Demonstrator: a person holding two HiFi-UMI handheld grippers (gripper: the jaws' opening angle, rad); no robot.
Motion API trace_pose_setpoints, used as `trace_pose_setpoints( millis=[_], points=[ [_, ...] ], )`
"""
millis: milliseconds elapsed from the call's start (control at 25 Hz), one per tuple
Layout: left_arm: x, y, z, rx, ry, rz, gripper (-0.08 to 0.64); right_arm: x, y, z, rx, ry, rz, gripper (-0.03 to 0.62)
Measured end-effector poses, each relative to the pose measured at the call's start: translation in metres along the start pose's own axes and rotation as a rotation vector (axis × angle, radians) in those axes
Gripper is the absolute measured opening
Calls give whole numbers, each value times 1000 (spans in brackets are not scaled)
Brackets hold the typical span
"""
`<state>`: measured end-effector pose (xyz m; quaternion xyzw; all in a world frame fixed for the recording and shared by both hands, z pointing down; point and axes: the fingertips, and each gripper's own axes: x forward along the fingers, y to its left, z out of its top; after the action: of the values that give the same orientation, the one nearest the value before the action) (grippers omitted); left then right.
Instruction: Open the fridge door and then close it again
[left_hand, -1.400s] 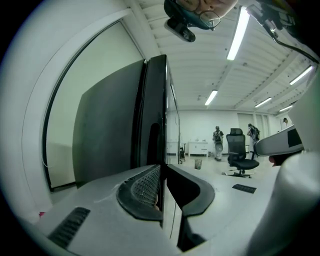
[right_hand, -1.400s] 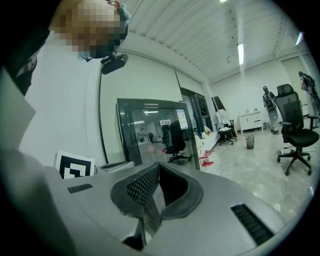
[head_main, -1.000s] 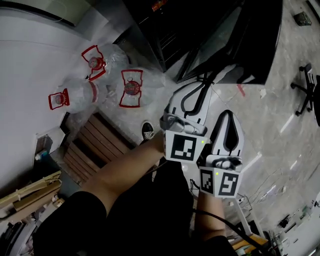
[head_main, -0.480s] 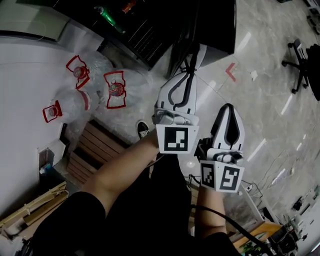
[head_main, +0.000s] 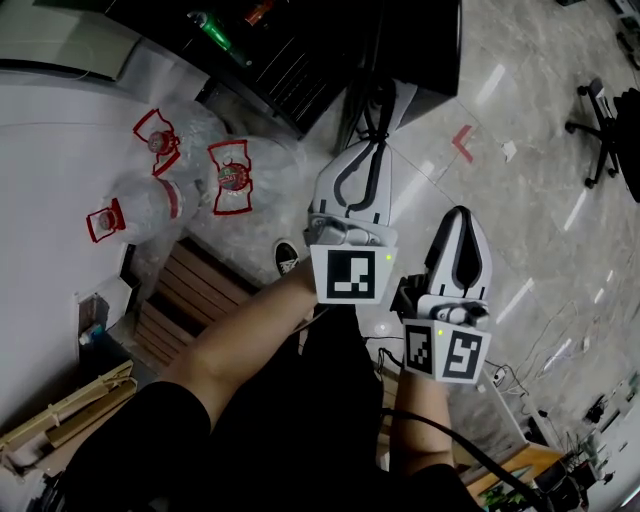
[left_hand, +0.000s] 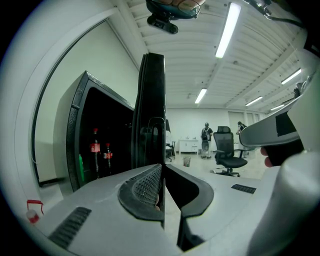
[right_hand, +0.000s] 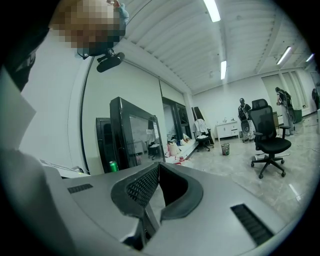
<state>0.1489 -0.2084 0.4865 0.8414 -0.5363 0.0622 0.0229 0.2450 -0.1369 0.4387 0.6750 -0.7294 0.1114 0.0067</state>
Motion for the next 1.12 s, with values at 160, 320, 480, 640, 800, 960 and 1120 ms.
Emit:
trace_pose_setpoints(
  millis=[160,320,480,640,800,960,1120],
  points=[
    [0,4,-1,5,3,0,28,5,3,-3,14,4,8,15],
    [-2,16,1,24,-3,3,29,14,14,-2,14,11,40,15],
    [-8,42,0,26,-7,2,32,30,34,-2,8,21,91,15],
    [-11,78,-2,62,-6,44,32,53,58,-1,-1,28,160,15],
    [-13,126,-8,15,16,148,38,70,82,2,-5,34,217,15],
    [-7,175,-12,-36,30,234,50,83,99,3,-19,35,257,15],
    [-6,181,-7,14,10,225,52,86,109,8,-29,29,274,15]
  ],
)
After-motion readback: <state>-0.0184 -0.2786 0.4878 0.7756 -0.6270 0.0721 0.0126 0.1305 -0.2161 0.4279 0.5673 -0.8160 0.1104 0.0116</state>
